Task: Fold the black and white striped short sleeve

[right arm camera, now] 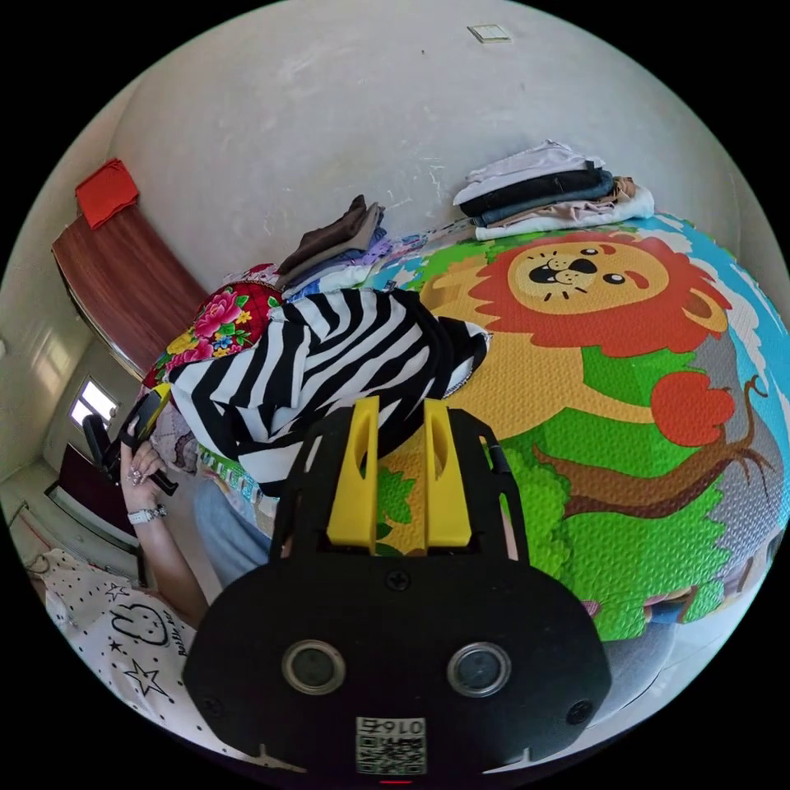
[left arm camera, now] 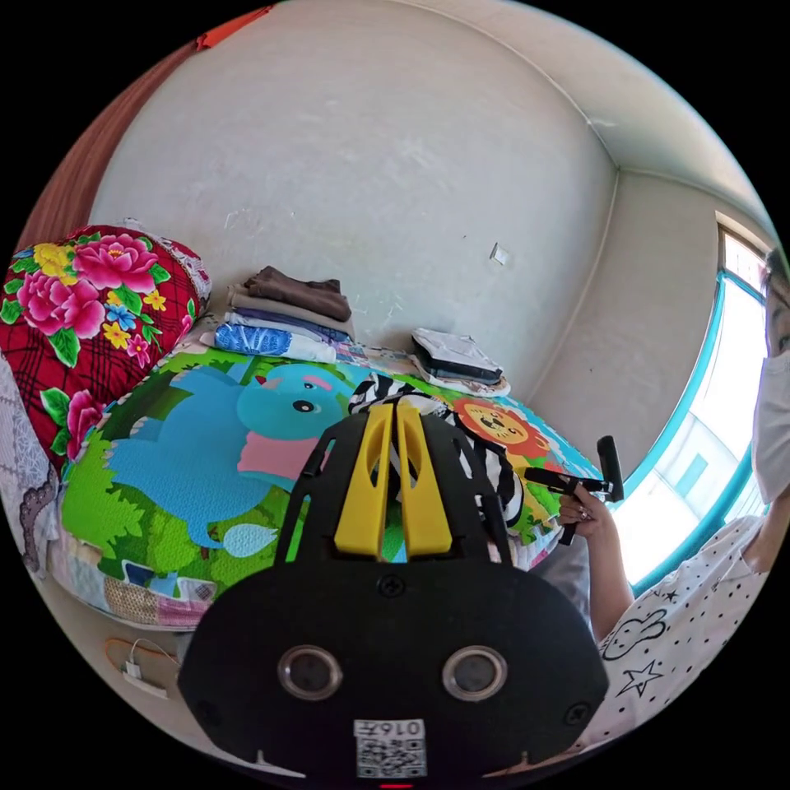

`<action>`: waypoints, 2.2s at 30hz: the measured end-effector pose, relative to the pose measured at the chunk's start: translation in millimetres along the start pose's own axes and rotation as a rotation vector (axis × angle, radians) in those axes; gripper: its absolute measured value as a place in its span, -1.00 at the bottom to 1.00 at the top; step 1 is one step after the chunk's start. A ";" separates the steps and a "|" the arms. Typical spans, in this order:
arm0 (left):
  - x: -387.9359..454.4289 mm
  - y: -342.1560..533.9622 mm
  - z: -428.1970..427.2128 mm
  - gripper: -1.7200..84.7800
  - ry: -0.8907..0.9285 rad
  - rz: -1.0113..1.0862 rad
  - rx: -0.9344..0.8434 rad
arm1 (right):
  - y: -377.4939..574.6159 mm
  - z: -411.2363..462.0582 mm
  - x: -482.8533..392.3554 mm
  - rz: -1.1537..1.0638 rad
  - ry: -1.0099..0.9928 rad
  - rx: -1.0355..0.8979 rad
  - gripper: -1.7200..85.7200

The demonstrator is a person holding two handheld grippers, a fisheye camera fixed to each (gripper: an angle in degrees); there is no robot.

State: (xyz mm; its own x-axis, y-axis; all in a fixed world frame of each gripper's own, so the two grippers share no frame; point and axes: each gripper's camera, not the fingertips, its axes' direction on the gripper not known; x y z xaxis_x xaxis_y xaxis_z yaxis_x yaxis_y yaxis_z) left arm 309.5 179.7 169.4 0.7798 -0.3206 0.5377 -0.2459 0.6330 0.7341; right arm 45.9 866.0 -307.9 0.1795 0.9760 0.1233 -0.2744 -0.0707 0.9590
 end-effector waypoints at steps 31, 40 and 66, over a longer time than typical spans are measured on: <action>71.8 -107.9 -108.3 -0.98 -0.376 0.156 0.215 | -16.7 -244.7 -71.4 -0.340 0.382 0.537 -0.94; 127.8 -234.1 -148.1 -0.98 -0.611 0.328 0.411 | -114.8 -370.8 -126.6 -0.468 0.701 0.756 -0.94; -45.5 -166.5 196.5 -0.79 -0.399 0.297 -0.710 | -311.9 -234.9 -12.2 -0.504 0.604 -0.163 -0.80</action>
State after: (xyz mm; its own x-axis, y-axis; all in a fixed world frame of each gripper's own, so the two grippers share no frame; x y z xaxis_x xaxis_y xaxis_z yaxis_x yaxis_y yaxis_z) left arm 201.8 -49.6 104.2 0.4470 -0.2116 0.8692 0.1146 0.9772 0.1790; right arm -92.6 924.5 -668.4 -0.2111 0.8283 -0.5191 -0.4393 0.3940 0.8073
